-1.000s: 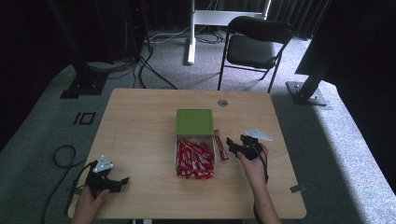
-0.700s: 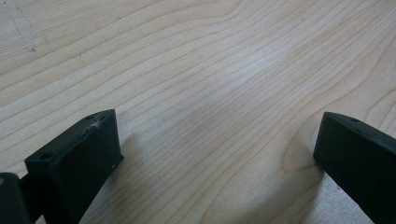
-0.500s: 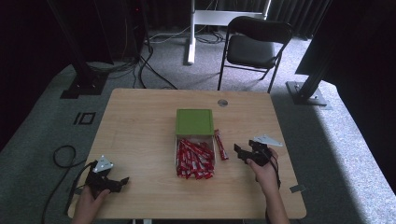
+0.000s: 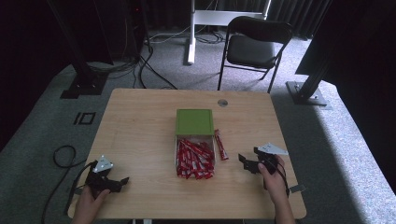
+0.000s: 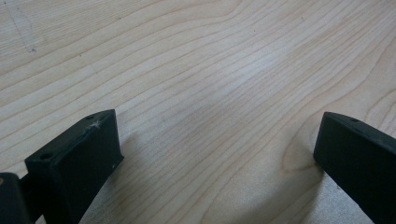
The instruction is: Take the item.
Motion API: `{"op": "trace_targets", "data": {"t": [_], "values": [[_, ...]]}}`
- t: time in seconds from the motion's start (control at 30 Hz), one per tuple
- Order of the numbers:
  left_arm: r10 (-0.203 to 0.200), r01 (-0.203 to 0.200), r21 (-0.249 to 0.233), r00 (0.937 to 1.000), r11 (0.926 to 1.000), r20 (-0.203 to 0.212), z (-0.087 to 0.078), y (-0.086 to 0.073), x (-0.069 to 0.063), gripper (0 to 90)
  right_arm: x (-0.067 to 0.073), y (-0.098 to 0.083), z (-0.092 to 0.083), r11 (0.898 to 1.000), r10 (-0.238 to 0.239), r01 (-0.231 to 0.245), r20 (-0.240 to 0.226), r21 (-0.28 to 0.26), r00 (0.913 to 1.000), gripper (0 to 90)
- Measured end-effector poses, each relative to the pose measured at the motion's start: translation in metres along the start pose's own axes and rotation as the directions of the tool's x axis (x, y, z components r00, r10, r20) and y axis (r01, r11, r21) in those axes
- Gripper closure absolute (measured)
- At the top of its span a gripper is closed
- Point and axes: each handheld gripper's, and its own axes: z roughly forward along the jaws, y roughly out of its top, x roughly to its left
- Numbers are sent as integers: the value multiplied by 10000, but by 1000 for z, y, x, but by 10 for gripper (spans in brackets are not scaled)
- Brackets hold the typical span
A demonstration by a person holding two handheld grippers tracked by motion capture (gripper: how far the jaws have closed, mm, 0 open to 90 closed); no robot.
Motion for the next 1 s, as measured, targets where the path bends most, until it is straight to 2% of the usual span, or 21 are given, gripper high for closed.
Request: {"op": "trace_targets", "data": {"t": [0.13,0.3,0.47,0.6,0.93,1.0], "values": [[-4,4,-15,10000,10000,-2,0,0,0,15,-6,-9,-3,9994,188,-183,-160,302,9997,193],[-2,2,-12,10000,10000,-2,0,0,0,15,-11,-18,-7,9983,389,-386,-48,441,9992,216],[-1,1,-11,10000,10000,-2,0,0,0,15,-15,-26,-12,9975,-17,18,-18,706,10000,204],[-3,3,-13,10000,10000,-1,0,0,0,15,-16,-33,-16,9924,-578,579,-38,1085,9983,183],[-2,2,-14,10000,10000,-2,0,0,0,15,-19,-46,-29,9865,-972,1019,-423,1281,9944,181],[-2,2,-14,10000,10000,-2,0,0,0,15,-20,-48,-32,9853,-1025,1075,-441,1328,9938,151]]}}
